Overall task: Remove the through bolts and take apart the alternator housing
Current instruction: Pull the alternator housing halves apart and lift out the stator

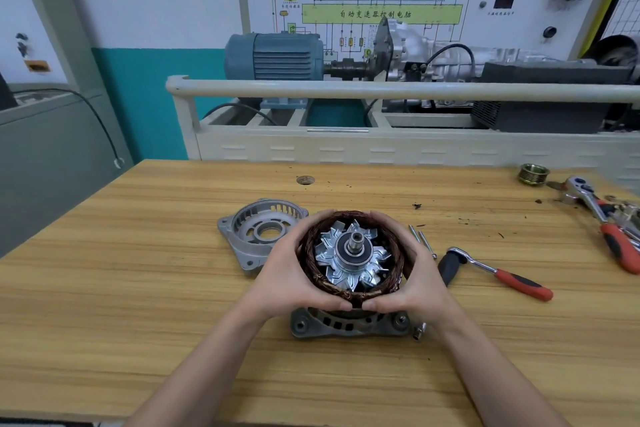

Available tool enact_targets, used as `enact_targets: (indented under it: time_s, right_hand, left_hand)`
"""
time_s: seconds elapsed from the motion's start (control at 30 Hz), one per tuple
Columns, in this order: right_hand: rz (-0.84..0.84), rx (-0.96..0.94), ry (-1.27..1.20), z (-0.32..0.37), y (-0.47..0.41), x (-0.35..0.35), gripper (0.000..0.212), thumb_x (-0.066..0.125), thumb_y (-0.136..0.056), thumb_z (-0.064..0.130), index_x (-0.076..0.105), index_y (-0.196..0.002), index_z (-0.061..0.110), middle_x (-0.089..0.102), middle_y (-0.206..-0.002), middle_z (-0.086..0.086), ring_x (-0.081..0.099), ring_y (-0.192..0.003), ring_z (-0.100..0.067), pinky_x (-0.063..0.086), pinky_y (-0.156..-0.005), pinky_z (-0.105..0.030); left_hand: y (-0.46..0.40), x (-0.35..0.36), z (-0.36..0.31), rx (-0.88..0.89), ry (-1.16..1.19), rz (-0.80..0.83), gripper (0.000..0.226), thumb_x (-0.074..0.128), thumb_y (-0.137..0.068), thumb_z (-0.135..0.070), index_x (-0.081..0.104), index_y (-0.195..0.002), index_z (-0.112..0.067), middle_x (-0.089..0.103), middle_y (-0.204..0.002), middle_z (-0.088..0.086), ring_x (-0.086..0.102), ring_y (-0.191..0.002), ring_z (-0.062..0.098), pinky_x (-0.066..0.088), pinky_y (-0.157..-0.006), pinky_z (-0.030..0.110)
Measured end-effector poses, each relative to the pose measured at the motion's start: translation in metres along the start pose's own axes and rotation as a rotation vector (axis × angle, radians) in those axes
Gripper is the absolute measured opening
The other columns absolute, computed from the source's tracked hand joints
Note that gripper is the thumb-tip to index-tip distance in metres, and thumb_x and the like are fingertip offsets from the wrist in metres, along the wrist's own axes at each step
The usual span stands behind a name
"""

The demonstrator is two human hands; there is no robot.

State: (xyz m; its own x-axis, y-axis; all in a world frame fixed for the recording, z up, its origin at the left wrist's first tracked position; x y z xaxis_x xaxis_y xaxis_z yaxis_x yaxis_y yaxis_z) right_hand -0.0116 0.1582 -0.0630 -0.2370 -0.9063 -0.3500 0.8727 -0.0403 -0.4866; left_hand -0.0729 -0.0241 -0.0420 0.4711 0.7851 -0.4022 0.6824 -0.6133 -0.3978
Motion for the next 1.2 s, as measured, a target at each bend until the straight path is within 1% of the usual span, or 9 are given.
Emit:
enact_targets:
  time_s: [0.17, 0.3, 0.43, 0.57, 0.67, 0.83, 0.97, 1.03, 1.2]
  right_hand:
    - [0.013, 0.026, -0.040, 0.005, 0.004, 0.001, 0.114, 0.096, -0.040, 0.033, 0.043, -0.140, 0.017, 0.053, -0.139, 0.008, 0.047, -0.132, -0.014, 0.039, -0.107, -0.025]
    - [0.027, 0.064, -0.072, 0.008, 0.006, 0.004, 0.122, 0.095, -0.041, 0.044, 0.036, -0.144, 0.017, 0.048, -0.145, 0.007, 0.043, -0.135, -0.011, 0.036, -0.108, -0.022]
    - [0.098, 0.078, -0.068, 0.008, 0.008, 0.006, 0.136, 0.094, -0.040, 0.045, 0.019, -0.150, 0.017, 0.032, -0.153, 0.006, 0.032, -0.141, -0.005, 0.028, -0.113, -0.022]
    - [0.132, 0.105, -0.077, 0.008, 0.009, 0.009, 0.149, 0.089, -0.033, 0.063, 0.013, -0.152, 0.015, 0.025, -0.154, 0.009, 0.029, -0.141, 0.000, 0.026, -0.113, -0.018]
    - [0.149, 0.091, -0.051, 0.009, 0.008, 0.010, 0.143, 0.090, -0.030, 0.061, 0.018, -0.147, 0.023, 0.031, -0.150, 0.013, 0.034, -0.138, 0.000, 0.027, -0.112, -0.018]
    - [0.066, 0.060, -0.034, 0.005, 0.007, 0.007, 0.126, 0.095, -0.033, 0.047, 0.033, -0.140, 0.027, 0.050, -0.137, 0.022, 0.046, -0.131, -0.004, 0.036, -0.106, -0.017]
    - [0.040, 0.017, 0.005, 0.001, 0.005, 0.006, 0.120, 0.095, -0.035, 0.032, 0.036, -0.140, 0.026, 0.052, -0.135, 0.021, 0.048, -0.130, -0.007, 0.037, -0.106, -0.019]
    - [0.034, 0.000, 0.012, 0.002, 0.004, 0.006, 0.117, 0.096, -0.037, 0.031, 0.037, -0.139, 0.028, 0.053, -0.134, 0.019, 0.049, -0.130, -0.008, 0.038, -0.104, -0.018]
    - [0.018, -0.017, -0.010, 0.009, 0.002, 0.008, 0.113, 0.096, -0.038, 0.039, 0.040, -0.136, 0.031, 0.054, -0.133, 0.019, 0.050, -0.128, -0.007, 0.038, -0.102, -0.015]
  left_hand:
    - [0.002, 0.003, 0.002, 0.017, 0.000, 0.074, 0.112, 0.096, -0.044, -0.007, 0.038, -0.140, -0.013, 0.050, -0.137, -0.006, 0.049, -0.128, 0.007, 0.039, -0.104, 0.020]
    - [0.005, 0.005, 0.006, -0.031, 0.035, 0.120, 0.122, 0.095, -0.046, -0.025, 0.027, -0.147, -0.020, 0.041, -0.144, -0.010, 0.042, -0.133, 0.006, 0.036, -0.109, 0.024]
    - [0.005, 0.007, 0.011, -0.076, -0.021, 0.201, 0.140, 0.091, -0.044, -0.046, 0.003, -0.151, -0.027, 0.022, -0.151, -0.021, 0.027, -0.137, -0.007, 0.026, -0.112, 0.016]
    - [0.006, 0.007, 0.012, -0.083, 0.001, 0.153, 0.124, 0.093, -0.044, -0.038, 0.023, -0.146, -0.024, 0.043, -0.139, -0.020, 0.042, -0.130, -0.001, 0.035, -0.109, 0.022]
    - [0.007, 0.004, 0.013, -0.070, 0.003, 0.091, 0.112, 0.096, -0.046, -0.025, 0.036, -0.140, -0.024, 0.054, -0.131, -0.020, 0.050, -0.125, 0.001, 0.040, -0.100, 0.015]
    - [0.005, 0.002, 0.013, -0.085, 0.056, 0.044, 0.114, 0.097, -0.041, -0.019, 0.040, -0.140, -0.020, 0.057, -0.131, -0.010, 0.052, -0.123, 0.002, 0.040, -0.107, 0.028]
    - [0.004, 0.004, 0.015, -0.066, 0.059, 0.024, 0.104, 0.095, -0.042, -0.023, 0.046, -0.133, -0.035, 0.059, -0.129, -0.014, 0.053, -0.122, 0.004, 0.042, -0.098, 0.016]
    - [0.004, 0.004, 0.014, -0.050, 0.064, 0.013, 0.100, 0.094, -0.045, -0.019, 0.047, -0.130, -0.038, 0.059, -0.129, -0.013, 0.053, -0.123, 0.007, 0.042, -0.097, 0.014]
    - [0.004, 0.005, 0.018, -0.034, 0.109, 0.012, 0.107, 0.093, -0.044, -0.024, 0.042, -0.138, -0.024, 0.056, -0.134, -0.005, 0.051, -0.127, 0.014, 0.042, -0.104, 0.027]
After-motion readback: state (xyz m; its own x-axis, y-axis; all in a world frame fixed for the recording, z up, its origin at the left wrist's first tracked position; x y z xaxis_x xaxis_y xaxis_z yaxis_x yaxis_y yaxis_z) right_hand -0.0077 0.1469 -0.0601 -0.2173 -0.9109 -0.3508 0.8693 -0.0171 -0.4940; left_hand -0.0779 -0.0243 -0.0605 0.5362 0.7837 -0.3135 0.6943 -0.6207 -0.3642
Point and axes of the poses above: each hand's wrist, its own y-axis away from the middle knuckle, its own x-axis out of the palm, z = x × y, the point moved 5 cm from there along -y, towards the middle knuckle
